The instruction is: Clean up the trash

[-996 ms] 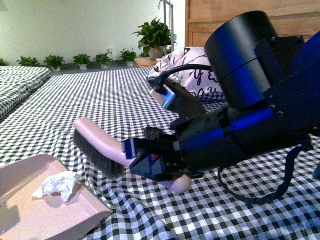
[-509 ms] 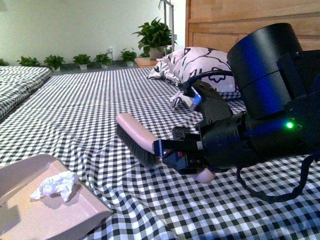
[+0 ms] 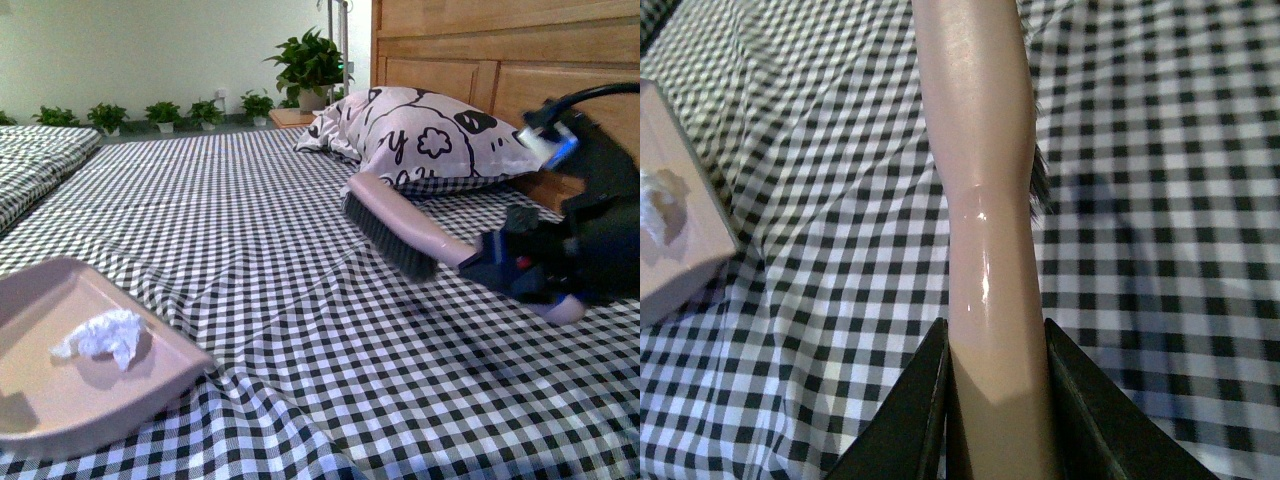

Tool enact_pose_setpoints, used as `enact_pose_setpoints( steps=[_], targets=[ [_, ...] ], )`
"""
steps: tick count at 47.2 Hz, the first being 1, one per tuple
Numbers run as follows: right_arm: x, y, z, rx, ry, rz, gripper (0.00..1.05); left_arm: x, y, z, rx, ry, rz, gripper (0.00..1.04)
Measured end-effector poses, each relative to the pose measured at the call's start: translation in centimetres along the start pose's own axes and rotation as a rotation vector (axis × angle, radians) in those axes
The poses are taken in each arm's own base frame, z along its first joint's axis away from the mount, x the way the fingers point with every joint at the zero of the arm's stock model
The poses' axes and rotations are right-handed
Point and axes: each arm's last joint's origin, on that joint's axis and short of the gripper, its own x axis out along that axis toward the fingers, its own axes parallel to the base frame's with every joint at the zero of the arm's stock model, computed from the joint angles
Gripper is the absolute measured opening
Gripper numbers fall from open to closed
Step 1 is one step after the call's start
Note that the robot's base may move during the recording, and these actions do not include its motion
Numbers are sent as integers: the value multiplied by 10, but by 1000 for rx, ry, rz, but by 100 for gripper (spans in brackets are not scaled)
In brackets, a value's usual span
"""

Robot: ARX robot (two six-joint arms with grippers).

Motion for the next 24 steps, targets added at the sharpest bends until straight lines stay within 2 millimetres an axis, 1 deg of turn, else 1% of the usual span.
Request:
enact_pose_setpoints(
  steps=[6,9,13,24],
  targets=[
    [-28,-19,10,22,-55,-30,23,-5,7,16,-54,-93,101,26],
    [-35,-23,12,29,-64,-35,23,-7,8,20,-72,-109,119,26],
    [-51,-28,15,39,-84,-38,23,-11,11,29,-125,-140,159,26],
    [-90,-31,32,65,-171,-26,23,-28,17,59,-235,-247,327,26]
  ],
)
